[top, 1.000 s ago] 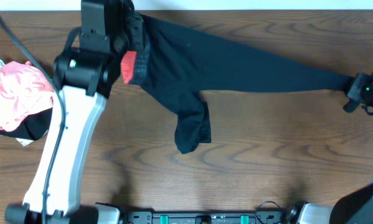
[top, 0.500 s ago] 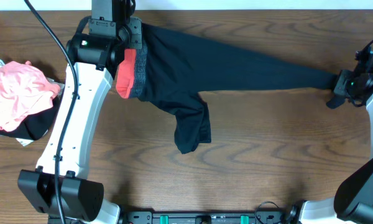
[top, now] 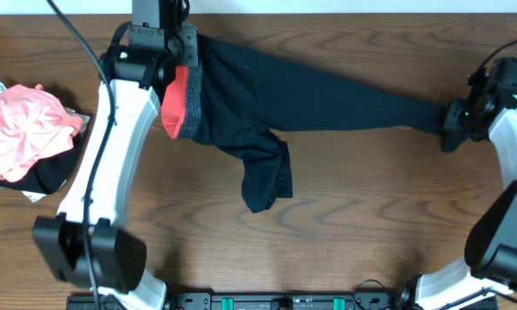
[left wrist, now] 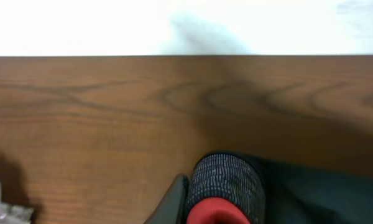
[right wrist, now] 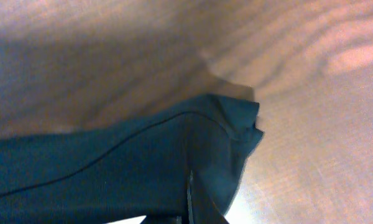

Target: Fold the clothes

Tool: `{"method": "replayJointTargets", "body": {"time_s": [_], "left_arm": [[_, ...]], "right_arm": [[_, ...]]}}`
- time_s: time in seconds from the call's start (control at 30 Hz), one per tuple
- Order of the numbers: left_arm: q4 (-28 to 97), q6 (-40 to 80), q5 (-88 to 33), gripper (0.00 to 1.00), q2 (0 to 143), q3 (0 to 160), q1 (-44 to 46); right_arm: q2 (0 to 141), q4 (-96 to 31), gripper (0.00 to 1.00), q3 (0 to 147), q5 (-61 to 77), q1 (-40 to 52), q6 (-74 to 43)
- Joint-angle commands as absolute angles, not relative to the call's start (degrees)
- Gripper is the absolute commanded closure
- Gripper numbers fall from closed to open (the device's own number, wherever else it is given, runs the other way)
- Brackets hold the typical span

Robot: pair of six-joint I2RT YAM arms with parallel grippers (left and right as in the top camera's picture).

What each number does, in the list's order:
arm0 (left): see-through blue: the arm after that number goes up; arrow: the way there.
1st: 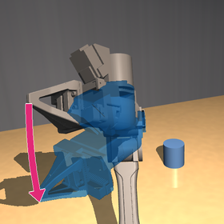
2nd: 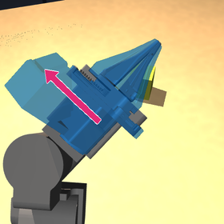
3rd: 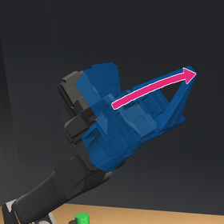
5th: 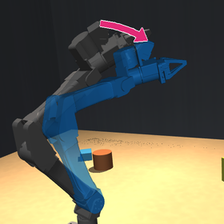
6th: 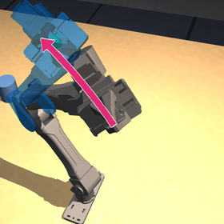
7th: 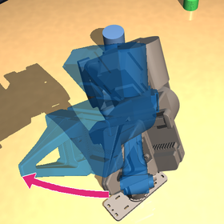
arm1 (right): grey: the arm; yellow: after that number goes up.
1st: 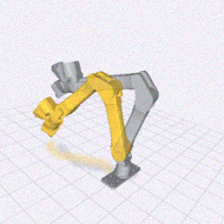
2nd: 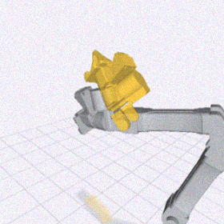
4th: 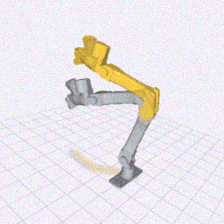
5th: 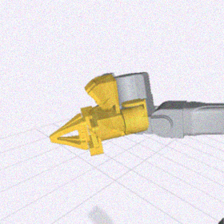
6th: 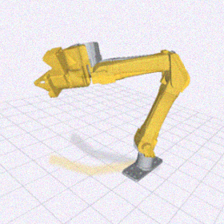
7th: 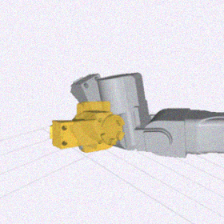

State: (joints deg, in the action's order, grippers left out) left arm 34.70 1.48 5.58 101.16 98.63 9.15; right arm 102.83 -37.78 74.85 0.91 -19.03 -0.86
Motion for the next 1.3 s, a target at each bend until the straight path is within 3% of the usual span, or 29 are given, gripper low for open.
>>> {"method": "replayJointTargets", "body": {"time_s": [0.0,0.07,0.13,0.2,0.23,0.27,0.3,0.4,0.47,0.53,0.83,0.9,1.0,1.03,1.27], "left_arm": [[30.5,1.1,6.9,0.94,105.5,97.9,7.1],[27.1,1.1,6.9,0.94,108.0,97.9,6.3],[23.8,1.1,6.9,0.94,111.1,97.9,5.7],[20.8,1.2,6.9,0.93,114.3,97.9,5.1],[19.4,1.2,6.9,0.83,116.3,97.9,5.0],[18.6,1.2,6.9,0.65,117.9,97.9,4.8],[18.2,1.2,6.9,0.56,119.5,97.9,4.8],[19.0,1.2,6.9,0.54,121.8,97.9,4.8],[19.6,1.2,6.9,0.45,121.8,98.0,4.8],[19.5,1.1,6.9,0.42,121.1,98.1,4.6],[20.5,1.2,4.3,0.44,111.6,98.5,3.2],[22.9,1.2,-1.3,0.49,109.2,98.5,3.2],[25.8,1.2,-7.4,0.64,108.3,98.5,3.3],[26.8,1.2,-9.3,0.67,108.6,98.5,3.3],[27.6,1.1,-11.4,0.71,114.7,98.5,3.4]], "right_arm": [[106.2,-33.5,0.99,75.8,0.2,-17.5,-1.7],[108.0,-28.7,0.96,75.8,0.3,-16.8,-1.7],[109.8,-22.8,0.59,75.8,0.8,-16.0,-1.9],[111.7,-17.8,0.48,75.8,2.0,-15.1,-1.9],[112.6,-16.1,0.36,75.8,2.7,-14.8,-1.9],[113.4,-14.6,0.12,75.8,3.6,-14.5,-2.4],[114.0,-13.9,0.01,75.8,4.2,-14.4,-3.0],[114.5,-15.0,0.01,75.8,5.0,-14.3,-3.0],[114.1,-16.4,0.01,75.8,4.9,-14.4,-1.8],[113.6,-17.8,0.01,75.8,4.7,-14.6,-0.4],[110.5,-24.1,0.01,75.8,5.6,-15.0,1.4],[110.1,-27.3,0.12,75.8,7.9,-15.0,1.4],[110.1,-33.9,0.50,75.8,10.0,-15.0,1.3],[110.1,-36.1,0.55,75.8,9.9,-15.0,1.3],[110.1,-43.1,0.58,75.8,10.0,-15.0,1.3]]}}
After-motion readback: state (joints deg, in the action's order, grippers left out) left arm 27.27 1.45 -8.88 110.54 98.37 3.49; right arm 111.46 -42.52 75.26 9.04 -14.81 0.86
